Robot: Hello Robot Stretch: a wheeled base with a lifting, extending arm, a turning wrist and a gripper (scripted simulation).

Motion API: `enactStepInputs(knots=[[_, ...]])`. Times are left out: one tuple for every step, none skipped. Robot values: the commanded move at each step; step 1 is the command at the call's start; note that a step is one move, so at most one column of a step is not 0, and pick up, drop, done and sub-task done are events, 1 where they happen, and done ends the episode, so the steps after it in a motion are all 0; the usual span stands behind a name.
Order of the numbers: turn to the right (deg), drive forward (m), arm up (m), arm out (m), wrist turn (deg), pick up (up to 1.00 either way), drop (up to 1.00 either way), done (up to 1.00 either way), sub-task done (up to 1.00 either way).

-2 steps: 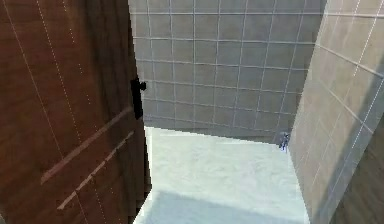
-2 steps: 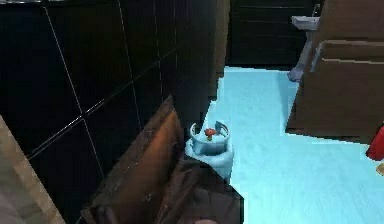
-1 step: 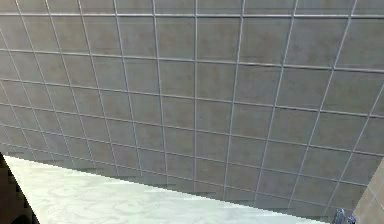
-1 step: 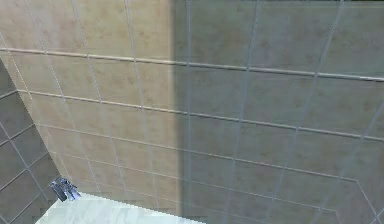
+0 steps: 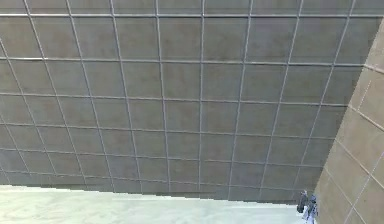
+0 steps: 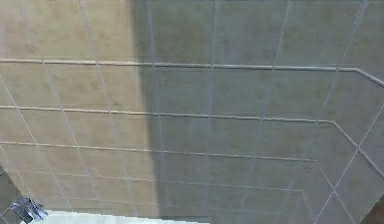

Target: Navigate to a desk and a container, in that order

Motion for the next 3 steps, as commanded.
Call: enactStepInputs(knots=[[0.0,0.45,0.00,0.00,0.0,0.00,0.00,0.00,0.00],[-33.0,0.00,0.00,0.00,0.0,0.00,0.00,0.00,0.00],[0.0,0.45,0.00,0.00,0.0,0.00,0.00,0.00,0.00]])
